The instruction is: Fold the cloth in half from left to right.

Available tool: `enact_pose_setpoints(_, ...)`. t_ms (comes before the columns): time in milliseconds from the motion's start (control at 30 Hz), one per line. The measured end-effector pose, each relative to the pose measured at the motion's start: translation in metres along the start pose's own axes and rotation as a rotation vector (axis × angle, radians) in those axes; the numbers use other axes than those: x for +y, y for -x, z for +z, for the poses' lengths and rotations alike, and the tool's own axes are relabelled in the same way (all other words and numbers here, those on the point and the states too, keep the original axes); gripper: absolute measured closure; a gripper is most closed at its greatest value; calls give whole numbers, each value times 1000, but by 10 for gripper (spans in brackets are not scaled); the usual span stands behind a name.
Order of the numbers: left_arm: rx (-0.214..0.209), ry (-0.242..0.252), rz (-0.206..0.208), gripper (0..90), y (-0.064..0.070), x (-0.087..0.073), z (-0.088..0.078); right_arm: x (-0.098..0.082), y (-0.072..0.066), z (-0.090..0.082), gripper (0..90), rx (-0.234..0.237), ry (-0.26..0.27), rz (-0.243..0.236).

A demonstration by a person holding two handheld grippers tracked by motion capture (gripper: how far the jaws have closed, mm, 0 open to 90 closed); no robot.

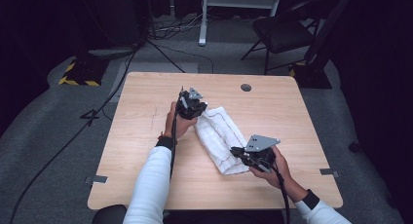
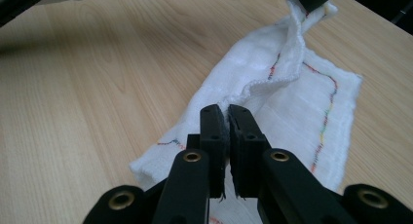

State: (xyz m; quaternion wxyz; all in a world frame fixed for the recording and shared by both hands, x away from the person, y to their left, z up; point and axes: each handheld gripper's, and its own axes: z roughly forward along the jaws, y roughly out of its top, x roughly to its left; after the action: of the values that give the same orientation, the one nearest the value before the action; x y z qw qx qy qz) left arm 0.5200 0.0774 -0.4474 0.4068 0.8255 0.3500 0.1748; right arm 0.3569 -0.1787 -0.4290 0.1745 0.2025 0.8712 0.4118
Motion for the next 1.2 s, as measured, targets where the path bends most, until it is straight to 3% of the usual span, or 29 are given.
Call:
enact_pose_setpoints(367, -8, 0, 31, 836, 15, 14, 21, -16, 11, -10, 853, -32, -26, 24)
enact_pose_setpoints(967, -32, -27, 62, 836, 30, 25, 53, -33, 14, -17, 851, -54, -77, 27)
enact_pose_setpoints(1200, -6, -55, 61, 788, 37, 23, 66, -42, 18, -18, 827, -53, -106, 41)
